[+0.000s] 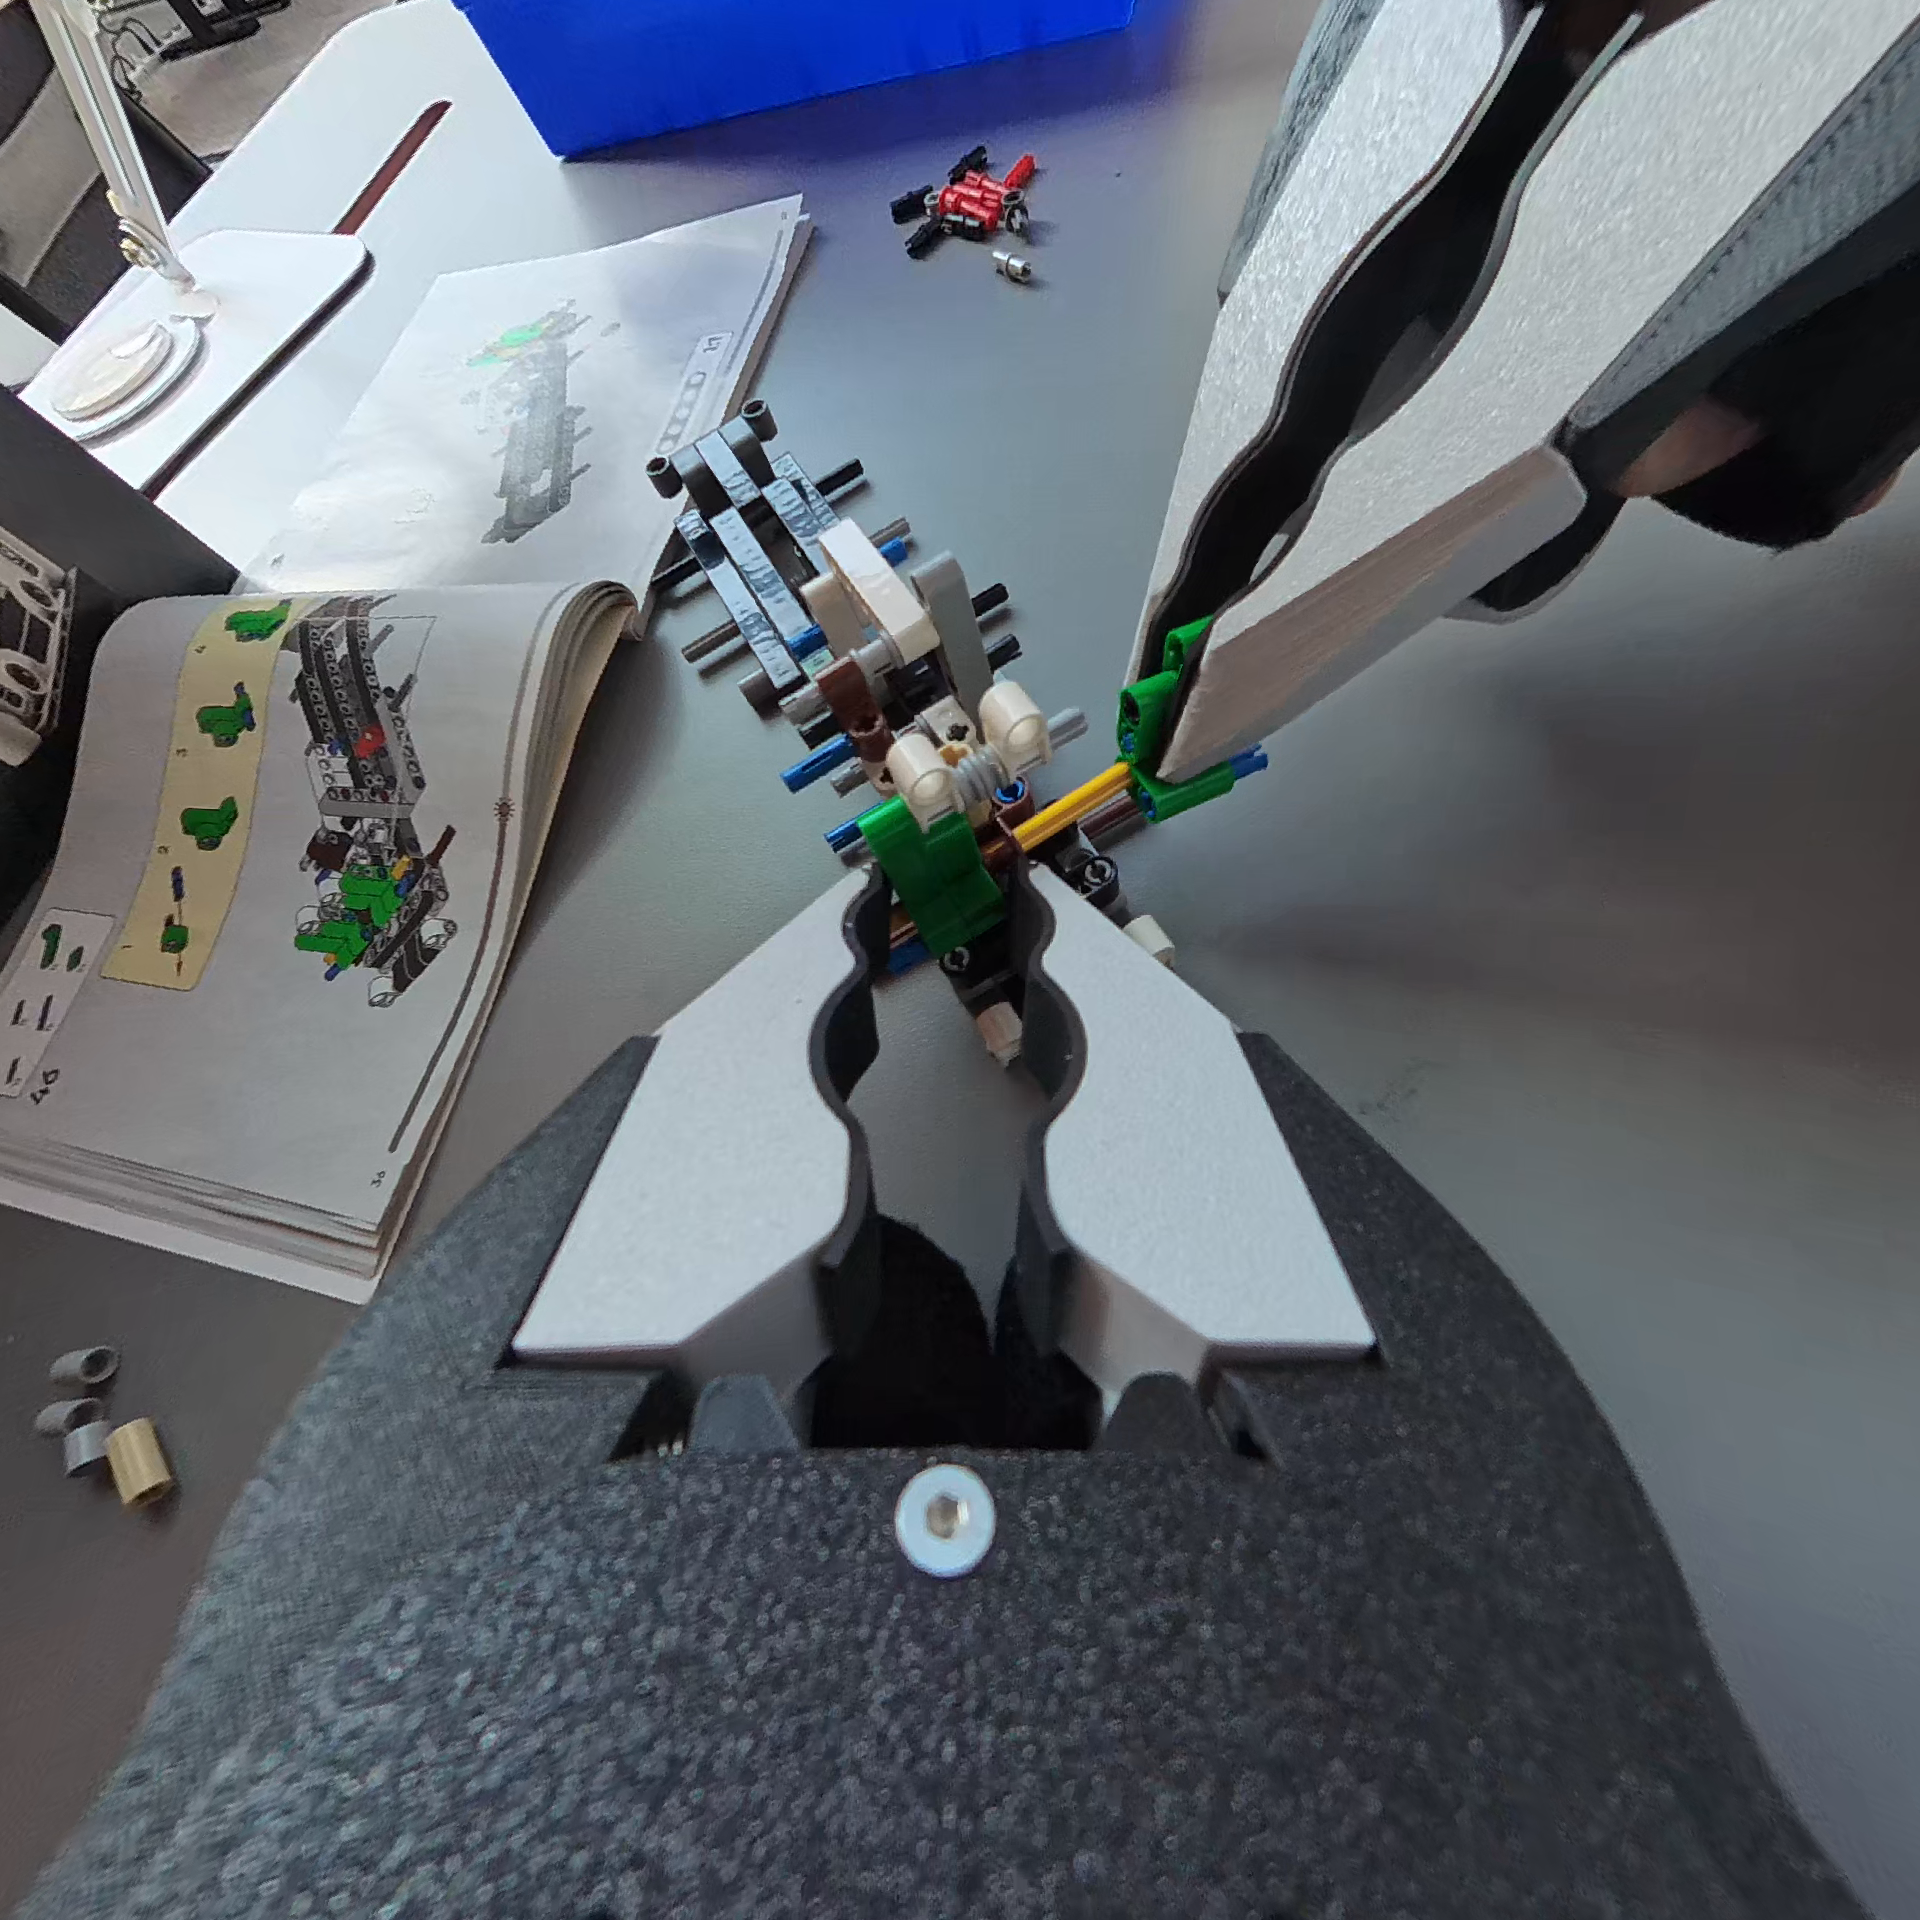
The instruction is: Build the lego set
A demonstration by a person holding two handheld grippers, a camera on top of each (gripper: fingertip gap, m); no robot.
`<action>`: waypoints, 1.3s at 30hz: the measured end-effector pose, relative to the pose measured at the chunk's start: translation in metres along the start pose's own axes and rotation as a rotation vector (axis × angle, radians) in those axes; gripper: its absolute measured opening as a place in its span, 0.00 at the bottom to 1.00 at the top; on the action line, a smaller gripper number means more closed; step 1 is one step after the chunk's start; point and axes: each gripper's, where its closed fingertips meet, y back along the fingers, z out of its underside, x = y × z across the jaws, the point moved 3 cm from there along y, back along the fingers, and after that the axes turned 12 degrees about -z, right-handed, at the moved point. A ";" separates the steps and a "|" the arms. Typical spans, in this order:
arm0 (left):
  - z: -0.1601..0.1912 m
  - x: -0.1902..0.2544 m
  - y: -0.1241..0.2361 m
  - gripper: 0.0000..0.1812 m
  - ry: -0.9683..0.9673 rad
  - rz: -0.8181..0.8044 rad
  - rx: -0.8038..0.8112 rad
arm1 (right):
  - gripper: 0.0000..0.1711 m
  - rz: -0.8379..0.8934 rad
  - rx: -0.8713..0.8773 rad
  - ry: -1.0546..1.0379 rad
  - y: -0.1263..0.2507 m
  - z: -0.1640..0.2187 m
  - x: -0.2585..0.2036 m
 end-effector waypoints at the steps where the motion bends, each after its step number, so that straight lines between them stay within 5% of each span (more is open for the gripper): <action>1: 0.000 0.000 0.000 0.11 0.000 0.000 0.000 | 0.04 0.003 0.001 0.008 0.000 0.000 0.000; 13: 0.000 -0.001 0.000 0.11 0.001 -0.015 -0.003 | 0.04 0.022 0.028 -0.141 -0.001 -0.001 0.002; 20: 0.000 -0.002 -0.001 0.11 0.016 -0.019 -0.009 | 0.04 0.108 0.017 0.051 -0.003 -0.002 0.001; 35: 0.000 -0.002 -0.001 0.11 0.015 -0.008 -0.008 | 0.04 0.029 0.048 -0.045 -0.005 -0.007 0.004; 39: 0.000 -0.002 -0.001 0.11 0.026 0.001 -0.011 | 0.11 0.028 0.044 -0.036 -0.001 -0.003 0.003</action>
